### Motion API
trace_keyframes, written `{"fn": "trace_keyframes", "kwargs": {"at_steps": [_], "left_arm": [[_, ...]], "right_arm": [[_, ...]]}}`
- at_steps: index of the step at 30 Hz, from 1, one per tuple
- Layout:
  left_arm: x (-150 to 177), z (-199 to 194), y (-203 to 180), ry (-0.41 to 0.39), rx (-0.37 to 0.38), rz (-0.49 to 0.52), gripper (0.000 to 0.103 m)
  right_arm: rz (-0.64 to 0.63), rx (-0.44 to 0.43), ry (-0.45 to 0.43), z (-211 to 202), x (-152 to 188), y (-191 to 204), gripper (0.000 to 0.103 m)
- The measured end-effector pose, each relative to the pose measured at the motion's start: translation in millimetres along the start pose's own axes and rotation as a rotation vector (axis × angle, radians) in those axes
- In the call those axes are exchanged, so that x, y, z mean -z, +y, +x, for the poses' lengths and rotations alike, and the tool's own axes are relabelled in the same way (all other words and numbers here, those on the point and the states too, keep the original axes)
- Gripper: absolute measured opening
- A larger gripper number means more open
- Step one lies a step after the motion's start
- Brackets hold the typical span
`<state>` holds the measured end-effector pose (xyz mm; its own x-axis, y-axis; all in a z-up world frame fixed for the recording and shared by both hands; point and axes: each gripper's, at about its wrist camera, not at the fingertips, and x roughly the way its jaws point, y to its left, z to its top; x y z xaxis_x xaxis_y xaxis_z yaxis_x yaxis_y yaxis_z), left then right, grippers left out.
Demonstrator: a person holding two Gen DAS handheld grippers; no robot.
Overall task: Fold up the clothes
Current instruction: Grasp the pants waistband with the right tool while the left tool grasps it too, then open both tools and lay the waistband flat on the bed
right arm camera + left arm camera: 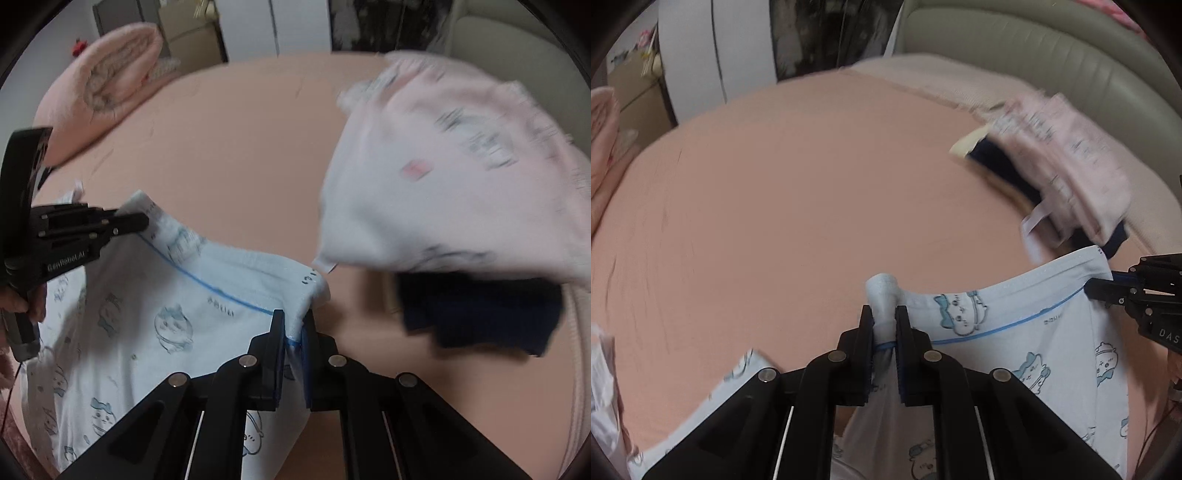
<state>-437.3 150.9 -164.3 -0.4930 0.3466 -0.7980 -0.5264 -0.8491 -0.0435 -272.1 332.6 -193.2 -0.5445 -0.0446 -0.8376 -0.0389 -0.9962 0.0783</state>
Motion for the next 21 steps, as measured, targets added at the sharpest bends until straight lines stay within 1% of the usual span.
{"fn": "trace_keyframes", "kwargs": {"at_steps": [2, 3, 4, 6, 7, 8, 9, 10, 11, 12, 13, 14, 16, 17, 18, 19, 21], "left_arm": [[-4, 7, -1, -0.011, 0.020, 0.007, 0.008], [-3, 16, -1, 0.001, 0.022, 0.008, 0.009], [-3, 26, -2, 0.013, 0.023, 0.009, 0.011], [4, 56, -2, 0.087, 0.020, -0.005, 0.013], [2, 57, -2, 0.060, 0.023, -0.013, 0.012], [0, 54, -2, 0.061, 0.025, -0.025, 0.014], [-4, 50, 1, 0.089, 0.025, -0.045, 0.016], [-7, 43, 3, 0.098, 0.018, -0.054, 0.018], [-10, 28, 5, 0.062, -0.009, -0.043, 0.018], [-10, 14, 5, 0.029, -0.035, -0.022, 0.020], [-11, 0, 5, -0.004, -0.061, -0.001, 0.029], [-11, -13, 6, -0.020, -0.063, 0.009, 0.051], [-4, -39, 8, -0.015, -0.014, -0.007, 0.073], [2, -51, 8, -0.006, 0.017, -0.016, 0.073], [8, -62, 8, 0.002, 0.048, -0.025, 0.073], [23, -72, 3, 0.019, 0.037, -0.002, 0.073], [52, -92, -8, 0.055, 0.011, 0.047, 0.070]], "right_arm": [[0.010, 0.028, -0.023, -10, 5, -7, 0.005], [0.016, 0.040, -0.018, -10, 8, -12, 0.005], [0.028, 0.045, 0.005, -3, 13, -17, 0.005], [0.057, 0.041, 0.055, 12, 27, -23, 0.005], [0.072, 0.036, 0.081, 21, 35, -26, 0.006], [0.083, 0.032, 0.096, 25, 40, -27, 0.007], [0.084, 0.030, 0.089, 21, 41, -27, 0.009], [0.087, 0.026, 0.083, 16, 42, -27, 0.014], [0.092, 0.018, 0.078, 10, 43, -27, 0.021], [0.098, 0.011, 0.073, 5, 45, -28, 0.025], [0.106, 0.004, 0.062, -2, 47, -29, 0.036], [0.119, 0.000, 0.040, -11, 51, -30, 0.054], [0.154, -0.026, 0.002, -25, 60, -35, 0.074], [0.182, -0.043, -0.008, -28, 62, -39, 0.075], [0.212, -0.051, -0.006, -24, 53, -43, 0.075], [0.240, -0.052, -0.001, -22, 48, -47, 0.075], [0.278, -0.016, 0.020, -35, 62, -54, 0.075]]}}
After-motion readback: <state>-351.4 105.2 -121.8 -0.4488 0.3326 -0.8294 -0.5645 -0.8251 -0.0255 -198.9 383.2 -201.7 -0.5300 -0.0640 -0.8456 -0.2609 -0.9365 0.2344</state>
